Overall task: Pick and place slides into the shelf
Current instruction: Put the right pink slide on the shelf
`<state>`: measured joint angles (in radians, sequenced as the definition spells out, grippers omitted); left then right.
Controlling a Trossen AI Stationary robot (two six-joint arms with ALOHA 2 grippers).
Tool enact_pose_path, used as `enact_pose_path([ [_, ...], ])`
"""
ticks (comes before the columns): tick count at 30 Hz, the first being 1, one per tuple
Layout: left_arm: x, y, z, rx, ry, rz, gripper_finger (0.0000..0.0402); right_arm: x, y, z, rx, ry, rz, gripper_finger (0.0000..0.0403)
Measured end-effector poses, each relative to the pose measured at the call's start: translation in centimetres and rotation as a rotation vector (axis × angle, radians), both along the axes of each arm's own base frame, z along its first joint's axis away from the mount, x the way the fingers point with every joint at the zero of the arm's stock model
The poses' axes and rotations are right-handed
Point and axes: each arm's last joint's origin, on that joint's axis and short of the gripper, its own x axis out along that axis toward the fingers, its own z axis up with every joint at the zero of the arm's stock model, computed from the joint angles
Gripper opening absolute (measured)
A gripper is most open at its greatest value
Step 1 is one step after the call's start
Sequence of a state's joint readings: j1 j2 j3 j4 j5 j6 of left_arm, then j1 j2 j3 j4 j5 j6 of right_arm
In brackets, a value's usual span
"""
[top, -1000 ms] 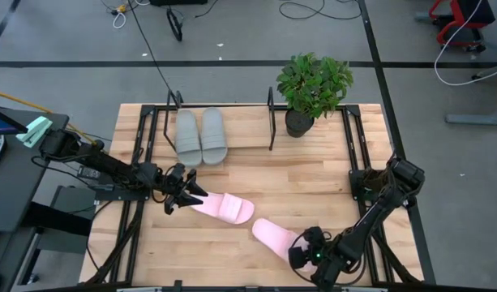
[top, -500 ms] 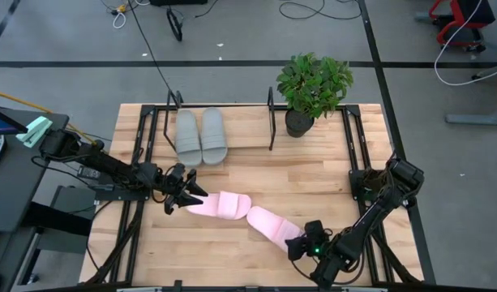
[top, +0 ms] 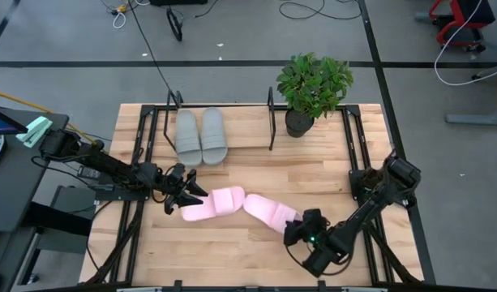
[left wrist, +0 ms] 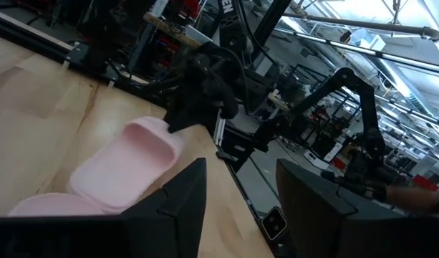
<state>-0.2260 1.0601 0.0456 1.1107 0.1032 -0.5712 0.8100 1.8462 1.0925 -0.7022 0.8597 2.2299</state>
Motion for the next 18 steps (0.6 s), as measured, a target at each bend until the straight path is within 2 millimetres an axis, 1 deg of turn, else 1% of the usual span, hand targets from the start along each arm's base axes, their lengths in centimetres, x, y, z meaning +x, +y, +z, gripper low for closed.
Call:
enact_pose_path([
  [3, 0.0, 0.0, 0.0, -0.001, 0.0, 0.0, 0.0173, 0.5, -0.7, -0.1, -0.033, 0.029, 0.006, 0.0031],
  [4, 0.0, 0.0, 0.0, -0.001, 0.0, 0.0, 0.0174, 0.6, -0.9, -0.1, -0.049, 0.04, 0.017, 0.0018],
  [8, 0.0, 0.0, 0.0, -0.001, 0.0, 0.0, 0.0177, 0.7, -1.0, 0.0, -0.038, 0.064, 0.026, 0.0014],
  [11, 0.0, 0.0, 0.0, -0.002, 0.0, 0.0, 0.0178, 0.5, -0.7, 0.8, -0.031, 0.074, 0.061, 0.0007],
  [13, 0.0, 0.0, 0.0, -0.002, 0.0, 0.0, 0.0175, 0.3, -0.6, 2.0, -0.035, 0.079, 0.091, 0.0007],
  [18, 0.0, 0.0, 0.0, -0.002, 0.0, 0.0, 0.0173, 0.0, -0.9, 5.8, -0.083, 0.118, 0.169, 0.0004],
])
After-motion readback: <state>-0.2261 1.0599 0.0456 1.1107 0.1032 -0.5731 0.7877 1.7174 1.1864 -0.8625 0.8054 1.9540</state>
